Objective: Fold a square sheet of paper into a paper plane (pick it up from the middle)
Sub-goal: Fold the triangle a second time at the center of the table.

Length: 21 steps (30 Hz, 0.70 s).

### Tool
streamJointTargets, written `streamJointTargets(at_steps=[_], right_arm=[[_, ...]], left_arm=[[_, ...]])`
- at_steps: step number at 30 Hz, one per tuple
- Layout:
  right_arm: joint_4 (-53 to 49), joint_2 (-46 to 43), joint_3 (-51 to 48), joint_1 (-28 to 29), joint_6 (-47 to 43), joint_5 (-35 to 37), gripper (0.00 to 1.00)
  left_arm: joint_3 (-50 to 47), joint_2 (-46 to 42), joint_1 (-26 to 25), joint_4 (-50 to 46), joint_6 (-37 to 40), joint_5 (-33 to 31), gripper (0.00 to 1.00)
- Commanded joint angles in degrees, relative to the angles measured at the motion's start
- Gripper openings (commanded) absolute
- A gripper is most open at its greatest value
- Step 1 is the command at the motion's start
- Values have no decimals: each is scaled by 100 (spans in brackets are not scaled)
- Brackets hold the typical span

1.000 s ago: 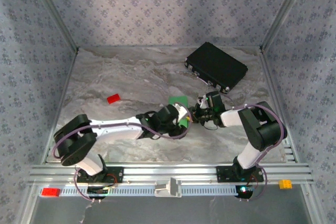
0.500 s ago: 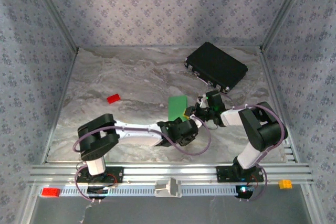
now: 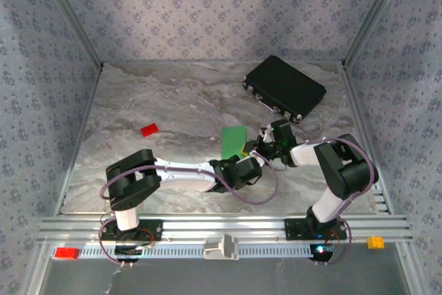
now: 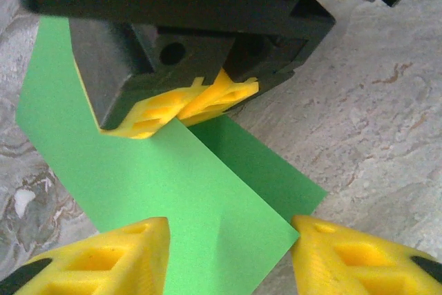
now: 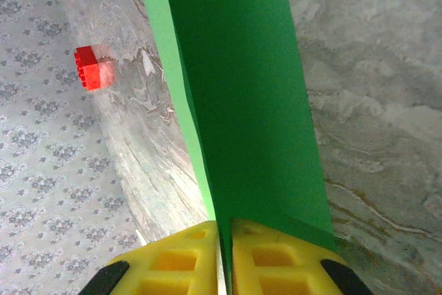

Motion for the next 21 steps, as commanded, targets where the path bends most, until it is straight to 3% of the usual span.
streamJointTargets(at_steps=[1, 8, 12, 15, 21], right_arm=[[-151, -105, 88, -40, -110, -26, 13], [-306, -218, 86, -75, -154, 47, 15], [-685, -456, 67, -173, -334, 229, 17], [-1277, -799, 42, -332, -601, 463, 19], [-2331, -1559, -12, -697, -1125, 875, 23]], left_arm=[[33, -82, -29, -57, 37, -83, 41], [-57, -199, -5, 20, -48, 71, 19], [-111, -355, 170, 66, -220, 550, 10], [-186, -552, 445, 168, -446, 1238, 4], [-375, -762, 1278, 670, -1132, 3554, 0]])
